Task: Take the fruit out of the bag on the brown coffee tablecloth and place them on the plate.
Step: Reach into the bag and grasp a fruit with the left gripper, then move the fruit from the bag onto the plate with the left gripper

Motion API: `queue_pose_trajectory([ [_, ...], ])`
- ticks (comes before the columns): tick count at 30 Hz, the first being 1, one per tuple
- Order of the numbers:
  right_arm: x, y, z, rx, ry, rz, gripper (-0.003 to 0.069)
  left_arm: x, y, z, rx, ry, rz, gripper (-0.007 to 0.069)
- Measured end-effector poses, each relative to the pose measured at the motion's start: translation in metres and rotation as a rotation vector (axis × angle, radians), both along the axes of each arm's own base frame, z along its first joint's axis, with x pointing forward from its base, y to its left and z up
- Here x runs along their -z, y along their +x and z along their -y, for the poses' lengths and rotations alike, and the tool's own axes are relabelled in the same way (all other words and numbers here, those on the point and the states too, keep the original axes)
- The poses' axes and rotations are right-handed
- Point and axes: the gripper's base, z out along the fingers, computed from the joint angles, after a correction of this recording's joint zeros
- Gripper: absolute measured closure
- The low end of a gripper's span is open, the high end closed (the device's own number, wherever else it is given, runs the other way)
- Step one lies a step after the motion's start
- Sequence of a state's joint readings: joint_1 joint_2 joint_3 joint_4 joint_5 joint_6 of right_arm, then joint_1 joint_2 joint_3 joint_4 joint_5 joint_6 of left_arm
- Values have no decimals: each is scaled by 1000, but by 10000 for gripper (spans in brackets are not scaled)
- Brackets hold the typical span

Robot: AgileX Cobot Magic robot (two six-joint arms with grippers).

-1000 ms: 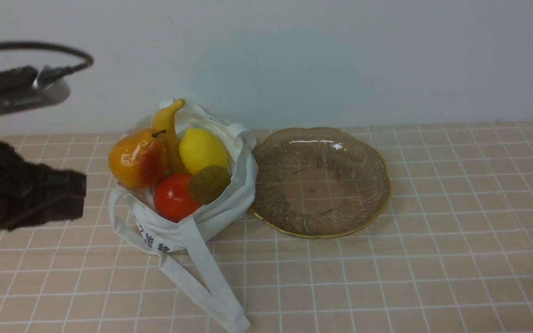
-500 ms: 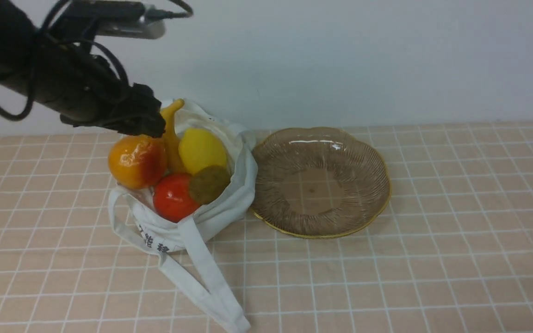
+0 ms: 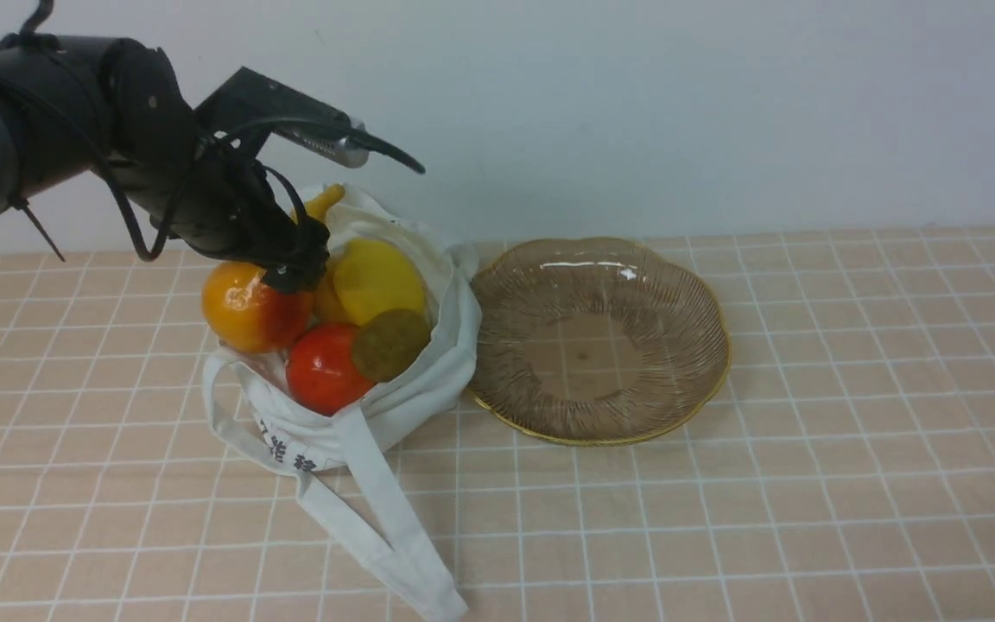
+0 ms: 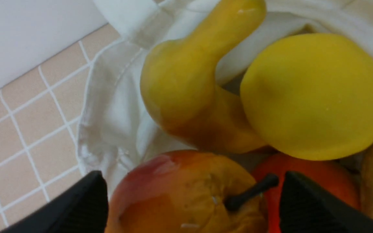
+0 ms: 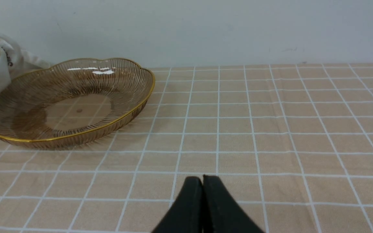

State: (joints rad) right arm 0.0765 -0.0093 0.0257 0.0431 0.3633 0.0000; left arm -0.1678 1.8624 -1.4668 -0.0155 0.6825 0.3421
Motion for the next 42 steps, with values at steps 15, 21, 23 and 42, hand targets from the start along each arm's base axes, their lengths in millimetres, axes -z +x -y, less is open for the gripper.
queue_pose_trajectory([
  [15, 0, 0, 0, 0, 0, -1, 673, -26, -9, -5, 15, 58, -17, 142],
  [21, 0, 0, 0, 0, 0, -1, 673, -102, -38, -14, -3, 108, 50, 147],
  [23, 0, 0, 0, 0, 0, -1, 673, -121, -48, -13, -13, 74, 65, 147],
  [42, 0, 0, 0, 0, 0, -1, 673, -32, -33, 210, 285, -433, 122, 158],
])
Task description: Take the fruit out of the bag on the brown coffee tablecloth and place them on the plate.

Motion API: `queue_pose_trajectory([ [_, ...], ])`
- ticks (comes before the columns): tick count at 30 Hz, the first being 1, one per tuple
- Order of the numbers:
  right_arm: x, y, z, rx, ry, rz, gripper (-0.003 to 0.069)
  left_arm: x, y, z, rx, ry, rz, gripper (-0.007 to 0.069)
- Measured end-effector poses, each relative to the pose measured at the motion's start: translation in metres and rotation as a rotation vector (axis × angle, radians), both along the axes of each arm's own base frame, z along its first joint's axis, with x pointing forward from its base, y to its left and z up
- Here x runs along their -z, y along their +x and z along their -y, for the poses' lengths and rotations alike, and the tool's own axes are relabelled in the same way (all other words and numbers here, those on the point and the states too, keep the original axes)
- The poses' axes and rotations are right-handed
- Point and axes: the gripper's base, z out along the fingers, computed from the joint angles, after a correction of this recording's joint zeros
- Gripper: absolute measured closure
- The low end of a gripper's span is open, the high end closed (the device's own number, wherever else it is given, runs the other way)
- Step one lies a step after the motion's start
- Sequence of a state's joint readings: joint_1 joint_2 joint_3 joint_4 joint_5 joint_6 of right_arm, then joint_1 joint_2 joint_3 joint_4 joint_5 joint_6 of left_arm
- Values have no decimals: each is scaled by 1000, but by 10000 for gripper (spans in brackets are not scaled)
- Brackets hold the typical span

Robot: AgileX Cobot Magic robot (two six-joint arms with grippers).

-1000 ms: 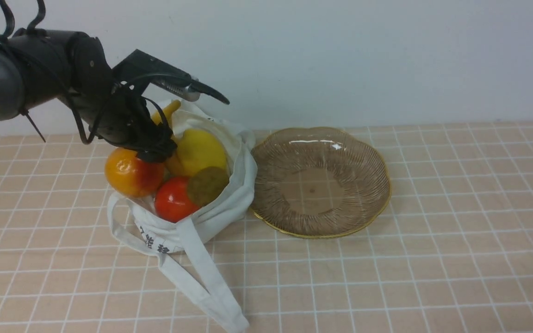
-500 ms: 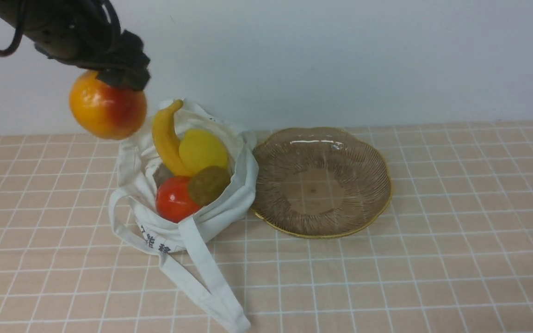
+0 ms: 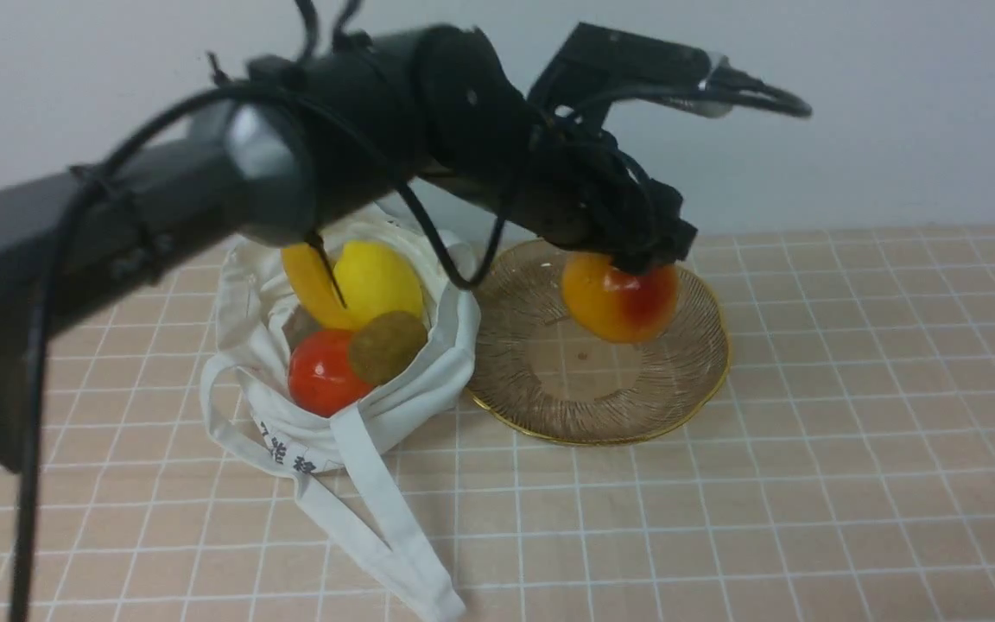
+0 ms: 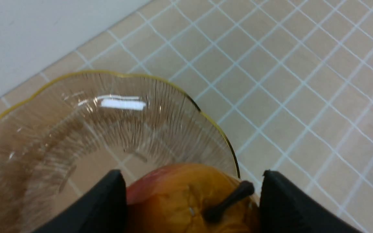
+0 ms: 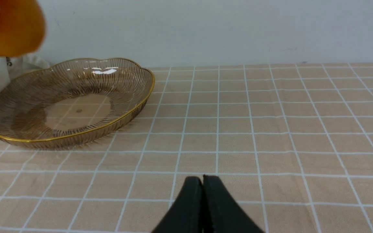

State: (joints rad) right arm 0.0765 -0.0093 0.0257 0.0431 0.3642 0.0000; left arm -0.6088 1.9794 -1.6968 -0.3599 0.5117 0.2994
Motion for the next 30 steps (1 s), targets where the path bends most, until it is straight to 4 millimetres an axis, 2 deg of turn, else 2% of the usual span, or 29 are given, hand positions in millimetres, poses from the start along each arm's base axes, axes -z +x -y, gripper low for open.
queue_pose_trajectory([
  [5, 0, 0, 0, 0, 0, 0, 673, 48, 23, 15, -77, -41, 16, 150],
  [7, 0, 0, 0, 0, 0, 0, 673, 61, 28, 17, -99, -49, 20, 119],
  [10, 0, 0, 0, 0, 0, 0, 673, 76, 32, 19, -117, -53, 3, 34],
  [15, 0, 0, 0, 0, 0, 0, 673, 80, 32, 20, -137, -72, -28, -55],
  [20, 0, 0, 0, 0, 0, 0, 673, 75, 26, 18, -117, -54, -75, -48],
  [24, 0, 0, 0, 0, 0, 0, 673, 42, 12, 12, -73, -43, -102, 79],
  [27, 0, 0, 0, 0, 0, 0, 673, 2, -2, -8, -42, -23, -132, 291],
  [29, 0, 0, 0, 0, 0, 0, 673, -28, -15, -32, -24, 25, -145, 466],
  [30, 0, 0, 0, 0, 0, 0, 673, -32, -15, -34, -28, 21, -138, 480],
])
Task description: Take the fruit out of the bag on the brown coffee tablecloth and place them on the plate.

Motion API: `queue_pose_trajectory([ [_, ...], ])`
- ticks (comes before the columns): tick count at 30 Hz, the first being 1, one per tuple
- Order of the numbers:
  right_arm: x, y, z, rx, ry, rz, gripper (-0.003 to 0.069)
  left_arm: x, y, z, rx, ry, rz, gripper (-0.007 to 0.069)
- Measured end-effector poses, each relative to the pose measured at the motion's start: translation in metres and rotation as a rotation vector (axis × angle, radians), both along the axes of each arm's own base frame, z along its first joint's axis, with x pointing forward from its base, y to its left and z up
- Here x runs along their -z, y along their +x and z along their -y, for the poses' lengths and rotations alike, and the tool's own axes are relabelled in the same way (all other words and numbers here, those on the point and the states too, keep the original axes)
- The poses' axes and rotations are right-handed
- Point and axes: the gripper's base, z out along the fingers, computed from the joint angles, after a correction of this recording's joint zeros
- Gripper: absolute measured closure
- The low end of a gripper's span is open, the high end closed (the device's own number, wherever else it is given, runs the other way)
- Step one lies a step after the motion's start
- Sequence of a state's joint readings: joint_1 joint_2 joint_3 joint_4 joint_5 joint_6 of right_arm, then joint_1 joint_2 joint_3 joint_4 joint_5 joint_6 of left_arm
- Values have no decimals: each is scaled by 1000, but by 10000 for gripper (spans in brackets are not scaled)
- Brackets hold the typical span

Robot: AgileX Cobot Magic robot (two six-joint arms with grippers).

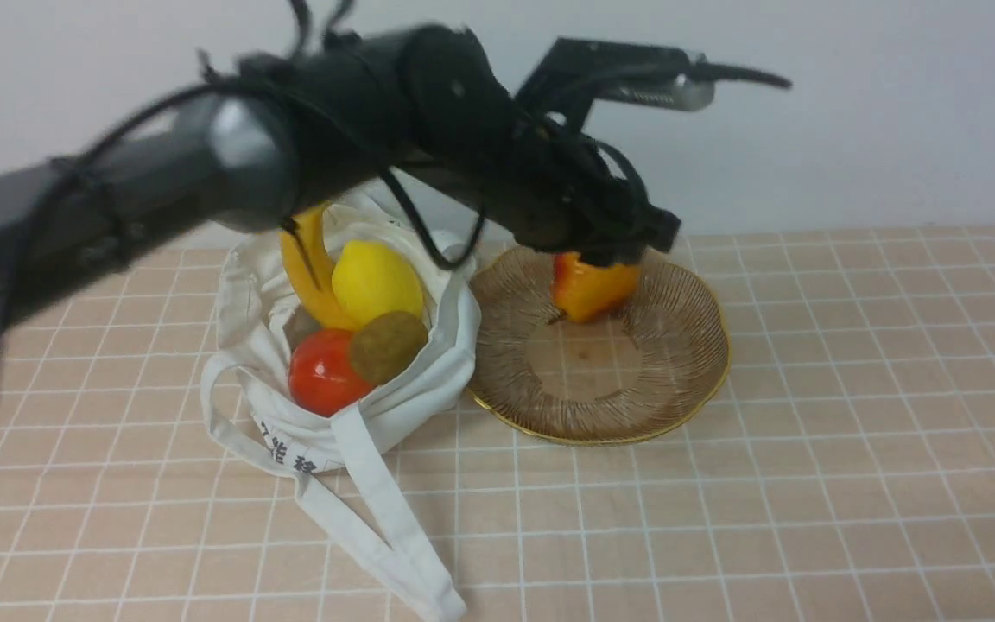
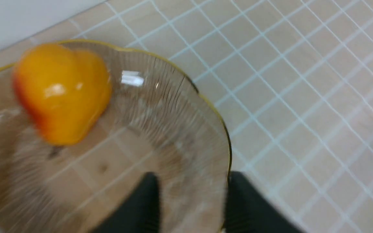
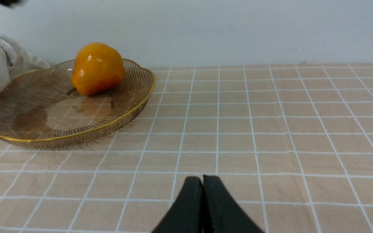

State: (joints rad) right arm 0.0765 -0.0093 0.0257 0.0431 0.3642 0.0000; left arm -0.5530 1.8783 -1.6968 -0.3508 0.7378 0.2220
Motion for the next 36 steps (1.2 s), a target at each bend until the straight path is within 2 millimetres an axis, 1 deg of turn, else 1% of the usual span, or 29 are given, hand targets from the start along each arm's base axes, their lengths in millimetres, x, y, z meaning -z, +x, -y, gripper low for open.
queue_pose_trajectory([
  [1, 0, 0, 0, 0, 0, 0, 673, -10, -6, -11, 10, 35, -11, 531],
  [2, 0, 0, 0, 0, 0, 0, 673, -26, -14, -26, 11, 70, -9, 579],
  [3, 0, 0, 0, 0, 0, 0, 673, -38, -22, -40, 11, 111, -9, 601],
  [4, 0, 0, 0, 0, 0, 0, 673, -47, -28, -51, 11, 158, -13, 613],
  [5, 0, 0, 0, 0, 0, 0, 673, -61, -38, -66, 0, 198, 0, 623],
  [6, 0, 0, 0, 0, 0, 0, 673, -71, -46, -78, -15, 240, 4, 627],
  [9, 0, 0, 0, 0, 0, 0, 673, -92, -72, -109, -84, 344, 16, 632],
  [12, 0, 0, 0, 0, 0, 0, 673, -97, -100, -134, -172, 417, 25, 632],
  [13, 0, 0, 0, 0, 0, 0, 673, -94, -104, -138, -182, 428, 17, 632],
  [14, 0, 0, 0, 0, 0, 0, 673, -90, -120, -148, -225, 437, 17, 632],
  [17, 0, 0, 0, 0, 0, 0, 673, -75, -155, -166, -279, 397, 32, 632],
  [18, 0, 0, 0, 0, 0, 0, 673, -68, -174, -173, -297, 352, 56, 632],
  [19, 0, 0, 0, 0, 0, 0, 673, -56, -184, -176, -304, 318, 58, 632],
  [20, 0, 0, 0, 0, 0, 0, 673, -52, -195, -180, -310, 283, 76, 632],
  [21, 0, 0, 0, 0, 0, 0, 673, -35, -208, -183, -311, 230, 82, 632],
  [22, 0, 0, 0, 0, 0, 0, 673, -19, -227, -188, -314, 148, 114, 632],
  [23, 0, 0, 0, 0, 0, 0, 673, -10, -231, -188, -315, 121, 115, 632],
  [24, 0, 0, 0, 0, 0, 0, 673, 3, -241, -190, -317, 64, 137, 632],
  [25, 0, 0, 0, 0, 0, 0, 673, 10, -246, -192, -319, 35, 156, 632],
  [26, 0, 0, 0, 0, 0, 0, 673, 22, -257, -196, -327, -34, 203, 632],
  [28, 0, 0, 0, 0, 0, 0, 673, 42, -269, -201, -338, -105, 264, 632],
  [29, 0, 0, 0, 0, 0, 0, 673, 44, -273, -203, -342, -139, 308, 632],
  [32, 0, 0, 0, 0, 0, 0, 673, 62, -286, -209, -352, -214, 408, 632],
  [36, 0, 0, 0, 0, 0, 0, 673, 81, -297, -215, -354, -241, 442, 632],
])
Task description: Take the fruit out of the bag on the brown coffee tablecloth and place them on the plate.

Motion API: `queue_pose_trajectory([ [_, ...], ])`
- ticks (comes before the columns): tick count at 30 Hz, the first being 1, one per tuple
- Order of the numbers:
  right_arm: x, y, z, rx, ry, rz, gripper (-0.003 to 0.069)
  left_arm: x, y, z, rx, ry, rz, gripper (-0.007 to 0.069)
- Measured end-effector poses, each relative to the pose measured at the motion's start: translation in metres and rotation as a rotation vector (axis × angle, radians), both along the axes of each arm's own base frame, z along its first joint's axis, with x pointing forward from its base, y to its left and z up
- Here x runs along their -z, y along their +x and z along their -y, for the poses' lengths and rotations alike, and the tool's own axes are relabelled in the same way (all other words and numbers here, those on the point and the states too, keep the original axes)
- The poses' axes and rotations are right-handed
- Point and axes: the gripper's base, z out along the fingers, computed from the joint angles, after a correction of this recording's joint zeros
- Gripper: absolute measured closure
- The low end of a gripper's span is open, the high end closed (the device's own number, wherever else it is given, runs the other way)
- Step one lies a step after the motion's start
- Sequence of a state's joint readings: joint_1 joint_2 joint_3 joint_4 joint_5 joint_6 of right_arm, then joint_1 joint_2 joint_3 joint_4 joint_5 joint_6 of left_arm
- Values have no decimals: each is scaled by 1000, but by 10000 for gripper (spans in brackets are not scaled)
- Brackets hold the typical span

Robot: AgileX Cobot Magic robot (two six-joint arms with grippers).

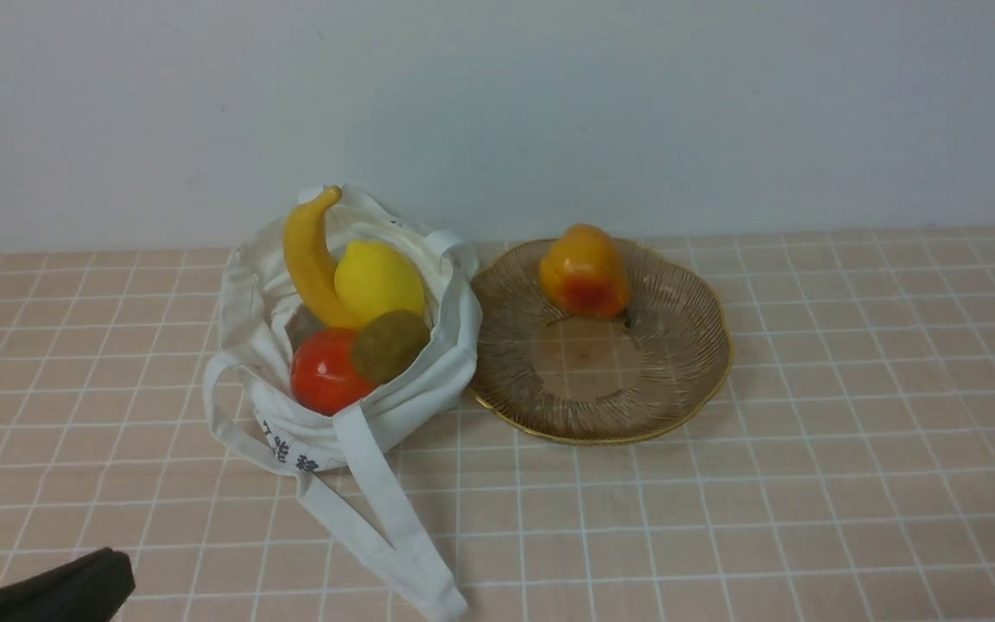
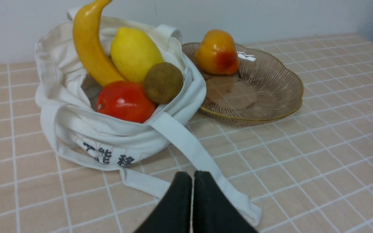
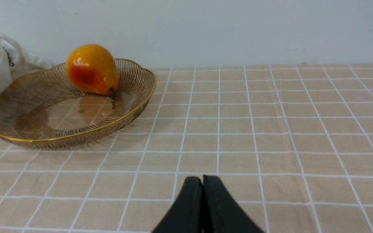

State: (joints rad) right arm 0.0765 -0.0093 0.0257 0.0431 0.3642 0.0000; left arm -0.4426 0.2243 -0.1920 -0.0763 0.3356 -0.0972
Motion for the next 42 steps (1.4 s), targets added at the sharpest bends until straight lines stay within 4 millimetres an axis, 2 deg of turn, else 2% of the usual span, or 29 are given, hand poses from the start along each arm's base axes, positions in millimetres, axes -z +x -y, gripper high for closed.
queue_pose_trajectory([
  [6, 0, 0, 0, 0, 0, 0, 673, 26, -5, -3, 0, 17, -25, 632],
  [14, 0, 0, 0, 0, 0, 0, 673, 32, -4, -4, -6, 56, -6, 632],
  [19, 0, 0, 0, 0, 0, 0, 673, 42, -1, -10, -97, 84, -2, 632],
  [24, 0, 0, 0, 0, 0, 0, 673, 60, 0, -22, -277, 106, -23, 632],
  [31, 0, 0, 0, 0, 0, 0, 673, 57, -7, -28, -355, 133, 87, 632],
  [42, 0, 0, 0, 0, 0, 0, 673, 64, -10, -29, -353, 169, 18, 632],
])
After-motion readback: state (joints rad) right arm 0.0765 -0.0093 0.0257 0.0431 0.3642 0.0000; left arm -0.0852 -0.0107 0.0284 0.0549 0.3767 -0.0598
